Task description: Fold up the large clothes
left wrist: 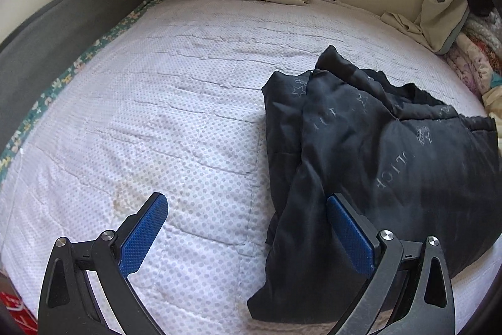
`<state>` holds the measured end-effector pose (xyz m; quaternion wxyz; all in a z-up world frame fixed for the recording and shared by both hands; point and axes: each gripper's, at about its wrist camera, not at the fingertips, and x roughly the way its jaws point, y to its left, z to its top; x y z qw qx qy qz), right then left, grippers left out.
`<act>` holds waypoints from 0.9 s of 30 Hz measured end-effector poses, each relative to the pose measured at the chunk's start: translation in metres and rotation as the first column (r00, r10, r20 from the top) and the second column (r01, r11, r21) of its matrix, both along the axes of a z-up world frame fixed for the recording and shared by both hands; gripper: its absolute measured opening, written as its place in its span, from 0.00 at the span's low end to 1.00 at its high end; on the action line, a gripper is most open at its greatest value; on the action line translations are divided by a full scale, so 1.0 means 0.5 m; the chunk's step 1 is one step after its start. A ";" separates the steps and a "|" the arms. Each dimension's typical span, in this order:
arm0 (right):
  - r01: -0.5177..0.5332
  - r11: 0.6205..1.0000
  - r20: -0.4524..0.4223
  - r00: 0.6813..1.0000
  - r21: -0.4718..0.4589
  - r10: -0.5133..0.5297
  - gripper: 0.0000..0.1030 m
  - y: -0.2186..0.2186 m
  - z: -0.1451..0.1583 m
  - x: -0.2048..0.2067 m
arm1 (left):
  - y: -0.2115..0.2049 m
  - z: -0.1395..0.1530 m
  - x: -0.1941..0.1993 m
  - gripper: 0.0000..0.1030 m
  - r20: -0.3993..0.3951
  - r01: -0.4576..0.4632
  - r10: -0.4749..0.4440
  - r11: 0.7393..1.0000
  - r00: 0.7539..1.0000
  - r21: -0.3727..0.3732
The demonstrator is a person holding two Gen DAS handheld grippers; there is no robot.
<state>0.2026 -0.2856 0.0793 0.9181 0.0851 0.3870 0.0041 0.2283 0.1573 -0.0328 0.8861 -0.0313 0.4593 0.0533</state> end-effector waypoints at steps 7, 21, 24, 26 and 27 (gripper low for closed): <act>-0.152 0.988 0.006 0.988 -0.001 0.152 0.74 0.101 0.005 0.083 | 0.069 -0.019 0.032 1.00 -0.008 -0.078 0.077 0.982 0.997 -0.173; -0.338 0.941 -0.036 0.940 0.003 0.338 0.38 0.249 -0.055 0.136 | 0.113 -0.103 0.042 1.00 -0.155 -0.139 0.055 0.782 0.986 -0.607; -0.352 0.936 -0.055 0.935 -0.008 0.351 0.37 0.264 -0.071 0.134 | 0.109 -0.093 0.031 1.00 -0.135 -0.135 0.066 0.789 0.989 -0.600; -0.356 0.934 -0.065 0.933 -0.014 0.355 0.37 0.270 -0.079 0.132 | 0.112 -0.074 0.026 1.00 -0.090 -0.122 0.086 0.806 0.992 -0.579; -0.356 0.934 -0.073 0.932 -0.012 0.354 0.37 0.272 -0.085 0.133 | 0.112 -0.065 0.026 1.00 -0.068 -0.105 0.081 0.808 0.994 -0.580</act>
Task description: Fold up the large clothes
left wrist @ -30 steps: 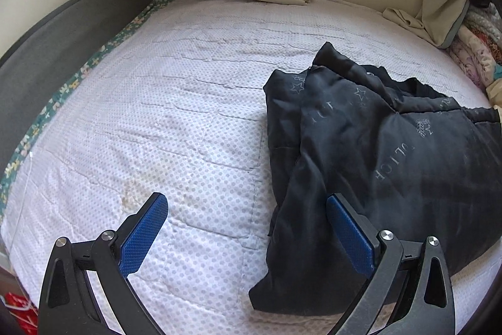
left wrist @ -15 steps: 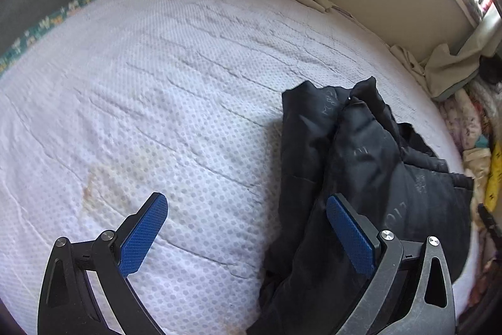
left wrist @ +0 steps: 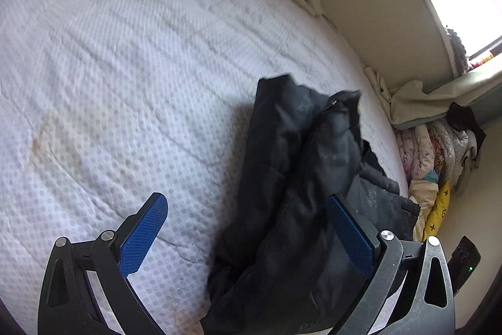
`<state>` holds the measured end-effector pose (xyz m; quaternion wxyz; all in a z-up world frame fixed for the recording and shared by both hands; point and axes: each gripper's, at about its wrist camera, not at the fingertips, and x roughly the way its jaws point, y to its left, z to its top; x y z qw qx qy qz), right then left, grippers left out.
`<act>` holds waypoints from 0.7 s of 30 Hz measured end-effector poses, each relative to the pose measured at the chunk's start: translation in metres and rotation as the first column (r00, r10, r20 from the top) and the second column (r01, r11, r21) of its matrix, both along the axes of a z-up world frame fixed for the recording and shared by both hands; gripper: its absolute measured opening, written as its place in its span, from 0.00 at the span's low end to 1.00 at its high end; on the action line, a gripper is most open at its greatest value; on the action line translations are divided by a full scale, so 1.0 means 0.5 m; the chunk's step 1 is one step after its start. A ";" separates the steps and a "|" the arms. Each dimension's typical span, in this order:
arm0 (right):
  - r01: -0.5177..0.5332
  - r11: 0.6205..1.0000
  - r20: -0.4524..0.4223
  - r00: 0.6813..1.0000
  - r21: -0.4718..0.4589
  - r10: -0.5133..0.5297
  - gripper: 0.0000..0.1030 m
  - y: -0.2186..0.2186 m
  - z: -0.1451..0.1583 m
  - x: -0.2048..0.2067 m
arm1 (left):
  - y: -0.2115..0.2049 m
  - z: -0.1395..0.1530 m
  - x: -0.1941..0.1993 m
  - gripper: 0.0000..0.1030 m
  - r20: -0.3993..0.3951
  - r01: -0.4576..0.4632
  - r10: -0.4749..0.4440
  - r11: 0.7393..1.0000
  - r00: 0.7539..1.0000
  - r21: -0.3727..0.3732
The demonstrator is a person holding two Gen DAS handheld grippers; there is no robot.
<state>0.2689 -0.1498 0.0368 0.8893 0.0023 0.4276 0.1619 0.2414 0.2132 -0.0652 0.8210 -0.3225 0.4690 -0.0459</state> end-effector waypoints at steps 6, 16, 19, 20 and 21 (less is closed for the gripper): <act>0.014 1.000 -0.042 0.999 0.005 -0.014 0.37 -0.006 -0.027 0.008 | -0.061 -0.027 0.013 1.00 -0.053 0.155 -0.156 0.988 0.986 -0.021; 0.029 1.000 -0.078 0.997 0.012 -0.028 0.37 -0.014 -0.059 0.016 | -0.080 -0.085 0.053 0.96 -0.064 0.188 -0.203 0.965 0.977 -0.184; 0.035 0.999 -0.078 0.996 0.018 -0.034 0.37 -0.016 -0.061 0.013 | -0.090 -0.093 0.059 0.85 -0.048 0.213 -0.225 0.961 0.973 -0.178; 0.036 0.999 -0.077 0.996 0.016 -0.035 0.37 -0.014 -0.060 0.012 | -0.087 -0.091 0.058 0.80 -0.043 0.216 -0.227 0.961 0.973 -0.176; 0.037 0.999 -0.076 0.996 0.015 -0.036 0.37 -0.013 -0.060 0.011 | -0.088 -0.091 0.057 0.73 -0.037 0.218 -0.228 0.959 0.973 -0.183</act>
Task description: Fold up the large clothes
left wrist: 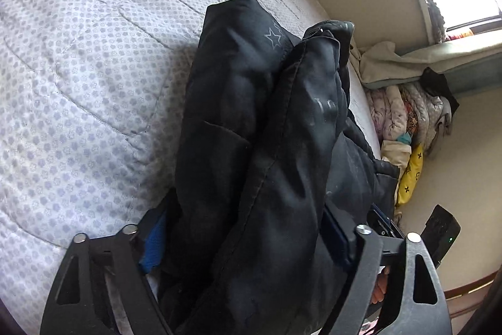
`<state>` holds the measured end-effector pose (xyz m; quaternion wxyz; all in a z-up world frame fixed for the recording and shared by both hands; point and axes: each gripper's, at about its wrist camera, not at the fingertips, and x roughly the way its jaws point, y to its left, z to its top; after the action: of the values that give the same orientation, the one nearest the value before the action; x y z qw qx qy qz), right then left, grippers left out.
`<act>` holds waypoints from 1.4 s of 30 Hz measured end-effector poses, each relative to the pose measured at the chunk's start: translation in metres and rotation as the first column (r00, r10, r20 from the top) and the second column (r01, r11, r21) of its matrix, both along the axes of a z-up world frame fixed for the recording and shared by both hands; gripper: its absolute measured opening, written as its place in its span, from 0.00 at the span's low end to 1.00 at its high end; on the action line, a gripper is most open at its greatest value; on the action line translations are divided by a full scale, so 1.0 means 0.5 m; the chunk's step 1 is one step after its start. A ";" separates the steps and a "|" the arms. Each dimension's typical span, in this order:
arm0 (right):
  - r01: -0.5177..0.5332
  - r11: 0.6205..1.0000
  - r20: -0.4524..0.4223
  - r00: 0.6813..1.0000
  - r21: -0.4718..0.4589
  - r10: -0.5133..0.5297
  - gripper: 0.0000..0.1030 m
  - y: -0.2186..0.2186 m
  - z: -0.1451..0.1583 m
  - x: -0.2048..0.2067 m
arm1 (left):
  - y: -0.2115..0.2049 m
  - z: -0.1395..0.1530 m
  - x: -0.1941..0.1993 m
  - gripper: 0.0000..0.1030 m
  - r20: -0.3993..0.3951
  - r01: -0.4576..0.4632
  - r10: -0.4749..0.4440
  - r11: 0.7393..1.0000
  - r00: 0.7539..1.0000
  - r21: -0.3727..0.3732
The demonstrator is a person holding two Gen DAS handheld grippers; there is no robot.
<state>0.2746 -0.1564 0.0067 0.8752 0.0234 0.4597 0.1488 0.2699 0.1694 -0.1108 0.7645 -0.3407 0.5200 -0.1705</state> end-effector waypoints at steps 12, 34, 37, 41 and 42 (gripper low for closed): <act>0.036 0.984 0.121 0.992 -0.174 -0.015 0.37 0.016 0.065 -0.020 | 0.005 0.022 -0.027 0.36 0.058 -0.021 0.025 0.997 0.998 -0.075; 0.047 0.991 -0.002 0.999 -0.122 -0.047 0.35 -0.018 -0.068 0.030 | -0.048 0.089 -0.036 0.35 0.137 0.035 -0.014 0.988 0.990 -0.150; 0.046 0.992 -0.011 0.999 -0.120 -0.047 0.35 -0.019 -0.070 0.033 | -0.081 0.134 -0.040 0.33 0.168 0.053 -0.030 0.990 0.985 -0.132; 0.047 0.992 -0.019 0.999 -0.113 -0.049 0.35 -0.020 -0.072 0.038 | -0.160 0.217 -0.044 0.32 0.227 0.117 -0.095 0.989 0.969 -0.085; 0.049 0.993 -0.020 0.998 -0.110 -0.051 0.35 -0.021 -0.073 0.039 | -0.185 0.236 -0.044 0.32 0.235 0.133 -0.113 0.988 0.965 -0.072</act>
<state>0.2941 -0.1670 -0.0298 0.8733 -0.0113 0.4764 0.1012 0.2477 0.0769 0.0069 0.7919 -0.3186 0.4402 -0.2787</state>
